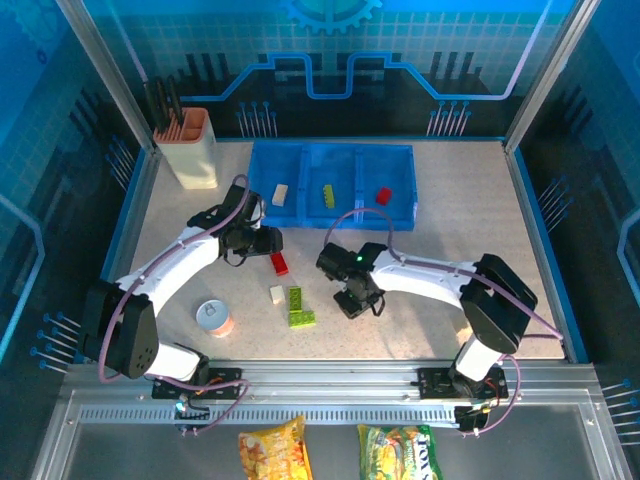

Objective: Sort the legos into containers by color
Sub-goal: Pick up the lego from the bottom-center of the table, then place the lego in the container.

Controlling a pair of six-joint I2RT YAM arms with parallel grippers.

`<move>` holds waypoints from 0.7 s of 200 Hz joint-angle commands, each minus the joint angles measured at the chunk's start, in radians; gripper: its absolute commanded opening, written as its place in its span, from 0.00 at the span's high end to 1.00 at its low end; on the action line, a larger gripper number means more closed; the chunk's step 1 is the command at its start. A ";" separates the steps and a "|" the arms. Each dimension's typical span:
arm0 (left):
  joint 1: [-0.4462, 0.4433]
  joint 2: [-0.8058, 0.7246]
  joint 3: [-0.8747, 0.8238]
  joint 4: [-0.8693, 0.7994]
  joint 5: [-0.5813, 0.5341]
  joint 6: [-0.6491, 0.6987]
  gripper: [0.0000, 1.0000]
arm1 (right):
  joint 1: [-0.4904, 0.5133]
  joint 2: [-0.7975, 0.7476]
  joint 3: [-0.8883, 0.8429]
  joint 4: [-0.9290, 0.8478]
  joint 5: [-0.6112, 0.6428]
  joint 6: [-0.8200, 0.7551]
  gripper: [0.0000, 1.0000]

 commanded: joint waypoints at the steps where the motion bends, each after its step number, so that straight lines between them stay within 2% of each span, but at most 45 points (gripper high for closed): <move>1: -0.002 -0.024 -0.015 0.014 0.018 -0.020 0.49 | -0.062 -0.053 0.042 -0.050 -0.034 0.008 0.69; 65: -0.002 -0.018 -0.009 0.006 0.007 -0.036 0.49 | -0.302 -0.068 0.181 -0.064 -0.101 -0.024 0.69; 140: -0.002 -0.012 -0.002 -0.002 0.005 -0.032 0.49 | -0.498 0.118 0.451 -0.063 -0.127 -0.064 0.71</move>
